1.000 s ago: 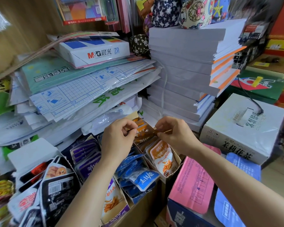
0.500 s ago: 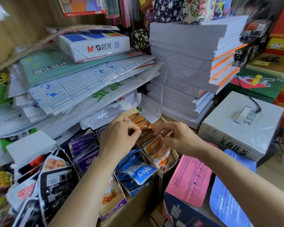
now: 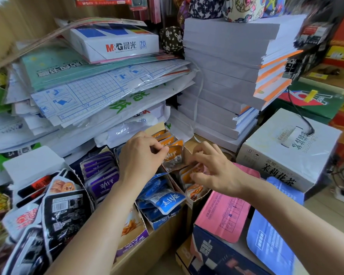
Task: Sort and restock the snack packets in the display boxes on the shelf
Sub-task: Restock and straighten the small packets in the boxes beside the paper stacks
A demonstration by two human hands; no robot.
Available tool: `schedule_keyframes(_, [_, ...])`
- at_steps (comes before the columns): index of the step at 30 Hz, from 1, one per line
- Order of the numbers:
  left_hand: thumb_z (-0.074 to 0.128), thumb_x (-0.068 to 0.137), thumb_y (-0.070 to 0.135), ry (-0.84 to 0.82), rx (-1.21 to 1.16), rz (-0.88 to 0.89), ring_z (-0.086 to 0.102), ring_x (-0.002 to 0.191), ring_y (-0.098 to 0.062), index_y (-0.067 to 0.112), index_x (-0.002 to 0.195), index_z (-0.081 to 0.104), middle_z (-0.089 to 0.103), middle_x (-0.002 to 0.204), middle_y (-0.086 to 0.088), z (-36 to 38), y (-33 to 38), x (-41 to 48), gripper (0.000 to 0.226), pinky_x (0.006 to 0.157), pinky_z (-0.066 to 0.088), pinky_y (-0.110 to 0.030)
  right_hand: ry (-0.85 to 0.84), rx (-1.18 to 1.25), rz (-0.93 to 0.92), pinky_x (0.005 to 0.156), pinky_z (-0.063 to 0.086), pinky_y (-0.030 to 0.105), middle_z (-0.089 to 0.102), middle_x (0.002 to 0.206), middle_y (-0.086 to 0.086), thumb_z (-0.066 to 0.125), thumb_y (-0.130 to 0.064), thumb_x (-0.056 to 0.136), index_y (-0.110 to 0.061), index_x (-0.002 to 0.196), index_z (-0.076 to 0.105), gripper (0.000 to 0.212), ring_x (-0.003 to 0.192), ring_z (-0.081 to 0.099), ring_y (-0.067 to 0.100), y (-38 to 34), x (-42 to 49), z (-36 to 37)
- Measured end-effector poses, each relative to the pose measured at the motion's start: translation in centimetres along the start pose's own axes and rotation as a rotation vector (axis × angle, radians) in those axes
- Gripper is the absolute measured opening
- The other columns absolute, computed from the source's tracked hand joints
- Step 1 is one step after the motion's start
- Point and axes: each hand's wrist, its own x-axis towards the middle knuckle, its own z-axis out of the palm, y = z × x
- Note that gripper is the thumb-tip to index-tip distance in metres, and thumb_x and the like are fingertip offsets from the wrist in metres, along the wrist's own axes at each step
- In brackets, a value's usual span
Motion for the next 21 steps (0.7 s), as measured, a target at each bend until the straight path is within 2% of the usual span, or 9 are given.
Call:
schedule_keyframes(3, [0.080,0.082,0.040,0.012,-0.008,0.002,0.064,0.072,-0.009,0.038,0.067,0.065,0.064,0.092,0.013,0.1,0.0,-0.1,0.021,0.060,0.052,-0.028,-0.038,0.040,-0.005,0.096,0.044,0.035,0.054,0.124,-0.013,0.042,-0.058,0.070,-0.030,0.106,0.065,0.051,0.117,0.041,0.011,0.2,-1.0,-0.5])
schedule_keyframes(6, [0.082,0.078,0.040,0.021,0.021,0.021,0.060,0.070,-0.006,0.035,0.079,0.067,0.061,0.096,0.014,-0.2,0.1,-0.3,0.016,0.056,0.049,-0.026,-0.080,0.116,0.043,0.084,0.050,0.040,0.062,0.102,-0.012,0.045,-0.055,0.067,-0.031,0.106,0.063,0.049,0.100,0.051,0.002,0.5,-1.8,-1.0])
schedule_keyframes(10, [0.081,0.080,0.035,0.018,0.015,0.120,0.054,0.080,-0.008,0.034,0.089,0.068,0.055,0.098,0.016,-0.8,0.3,-0.5,0.016,0.058,0.049,-0.029,-0.076,0.178,0.061,0.083,0.053,0.043,0.067,0.097,-0.011,0.059,-0.039,0.073,-0.036,0.108,0.061,0.035,0.094,0.062,0.008,1.6,-2.9,-1.3])
schedule_keyframes(14, [0.077,0.086,0.029,-0.071,0.040,0.270,0.050,0.099,-0.010,0.031,0.097,0.076,0.062,0.100,0.015,-0.9,0.0,-0.9,0.012,0.071,0.043,-0.025,-0.050,0.231,0.044,0.083,0.056,0.032,0.072,0.107,-0.010,0.067,-0.034,0.082,-0.034,0.117,0.063,0.036,0.092,0.068,0.006,2.4,-3.8,-1.4])
schedule_keyframes(18, [0.065,0.093,0.037,-0.211,0.207,0.303,0.038,0.104,-0.011,0.032,0.111,0.077,0.062,0.110,0.018,-0.5,-0.3,-1.5,0.022,0.089,0.044,-0.036,-0.003,0.215,0.011,0.078,0.052,0.018,0.066,0.109,-0.013,0.073,-0.024,0.088,-0.030,0.121,0.065,0.035,0.092,0.065,0.002,2.9,-3.9,-1.2])
schedule_keyframes(21, [0.064,0.093,0.036,-0.231,0.184,0.314,0.039,0.107,-0.011,0.034,0.120,0.072,0.062,0.114,0.021,-0.9,0.1,-1.6,0.028,0.094,0.043,-0.038,-0.005,0.172,0.009,0.078,0.050,0.014,0.058,0.116,-0.012,0.072,-0.028,0.089,-0.029,0.129,0.063,0.041,0.094,0.062,0.001,3.0,-3.9,-1.2])
